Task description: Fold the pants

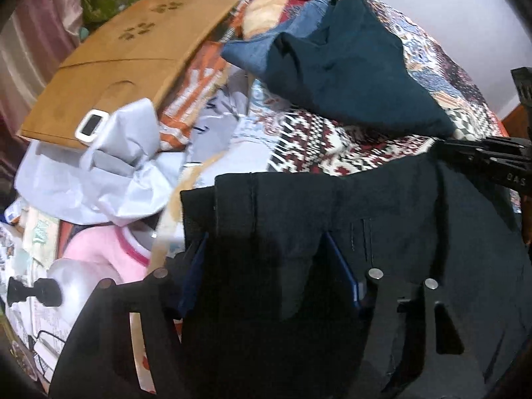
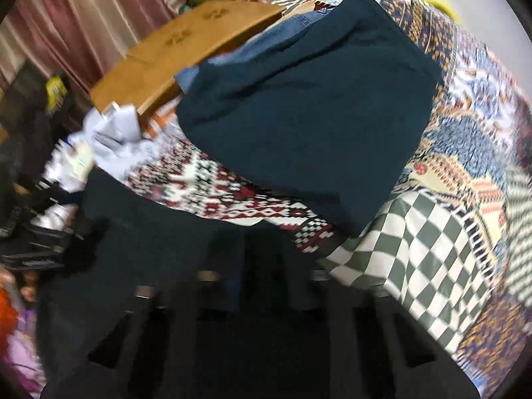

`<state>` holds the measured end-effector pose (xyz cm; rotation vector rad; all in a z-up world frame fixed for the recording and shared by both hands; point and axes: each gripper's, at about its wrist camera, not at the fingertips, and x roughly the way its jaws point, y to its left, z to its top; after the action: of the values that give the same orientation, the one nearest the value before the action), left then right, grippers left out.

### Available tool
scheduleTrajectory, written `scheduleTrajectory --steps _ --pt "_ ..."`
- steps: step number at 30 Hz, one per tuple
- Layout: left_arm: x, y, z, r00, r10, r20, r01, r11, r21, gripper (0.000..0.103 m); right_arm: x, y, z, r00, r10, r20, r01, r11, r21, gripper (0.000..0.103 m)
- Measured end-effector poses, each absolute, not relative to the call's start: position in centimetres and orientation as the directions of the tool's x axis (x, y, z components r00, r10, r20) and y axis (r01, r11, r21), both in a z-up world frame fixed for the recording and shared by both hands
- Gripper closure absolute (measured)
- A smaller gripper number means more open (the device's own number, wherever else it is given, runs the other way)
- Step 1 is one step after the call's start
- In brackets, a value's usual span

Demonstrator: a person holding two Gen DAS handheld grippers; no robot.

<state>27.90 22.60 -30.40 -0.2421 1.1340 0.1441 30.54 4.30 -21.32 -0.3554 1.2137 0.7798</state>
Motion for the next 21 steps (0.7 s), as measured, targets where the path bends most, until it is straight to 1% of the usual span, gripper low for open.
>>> scheduleTrajectory --steps 3,5,8,10,13,14,15,17,18,21 --pt "27.9 22.3 -30.5 0.425 0.05 -0.904 -0.261 0.963 -0.069 0.033 30.6 3.9 -21.4 0.16 0.352 -0.922 -0.686 0.711 0.152 0.096" --pt "28.0 22.0 -30.4 0.42 0.087 -0.903 -0.258 0.966 -0.027 0.029 30.4 3.6 -21.4 0.189 0.343 -0.92 -0.677 0.725 0.131 0.096" --pt "27.9 22.0 -29.6 0.405 0.083 -0.911 -0.257 0.966 -0.026 0.029 30.2 3.5 -20.5 0.25 0.306 -0.919 -0.666 0.743 0.066 0.096" --pt "27.3 21.9 -28.3 0.405 0.086 -0.91 -0.263 0.964 -0.026 0.03 29.6 2.6 -19.0 0.294 0.299 -0.908 -0.65 0.759 0.039 0.094" --pt "26.2 21.0 -25.9 0.439 0.052 -0.897 -0.22 0.974 -0.051 0.029 28.4 0.6 -16.7 0.299 0.335 -0.894 -0.641 0.764 0.072 0.083" --pt "25.8 20.3 -25.2 0.443 0.023 -0.896 -0.196 0.978 -0.071 0.027 27.8 -0.1 -16.1 0.296 0.353 -0.888 -0.64 0.763 0.09 0.073" --pt "25.6 19.8 -24.8 0.443 0.004 -0.897 -0.181 0.98 -0.085 0.026 27.1 -1.0 -15.4 0.286 0.376 -0.881 -0.638 0.761 0.117 0.061" --pt "25.1 18.3 -24.4 0.421 -0.052 -0.906 -0.137 0.983 -0.12 0.021 25.7 -2.1 -14.7 0.256 0.404 -0.878 -0.637 0.754 0.161 0.051" --pt "24.8 17.4 -24.4 0.41 -0.074 -0.909 -0.11 0.985 -0.13 0.021 24.9 -2.7 -14.7 0.237 0.413 -0.88 -0.638 0.749 0.179 0.049" --pt "23.6 15.0 -25.3 0.371 -0.074 -0.926 -0.051 0.994 -0.1 0.021 22.1 -4.2 -15.9 0.194 0.385 -0.902 -0.643 0.744 0.179 0.048"
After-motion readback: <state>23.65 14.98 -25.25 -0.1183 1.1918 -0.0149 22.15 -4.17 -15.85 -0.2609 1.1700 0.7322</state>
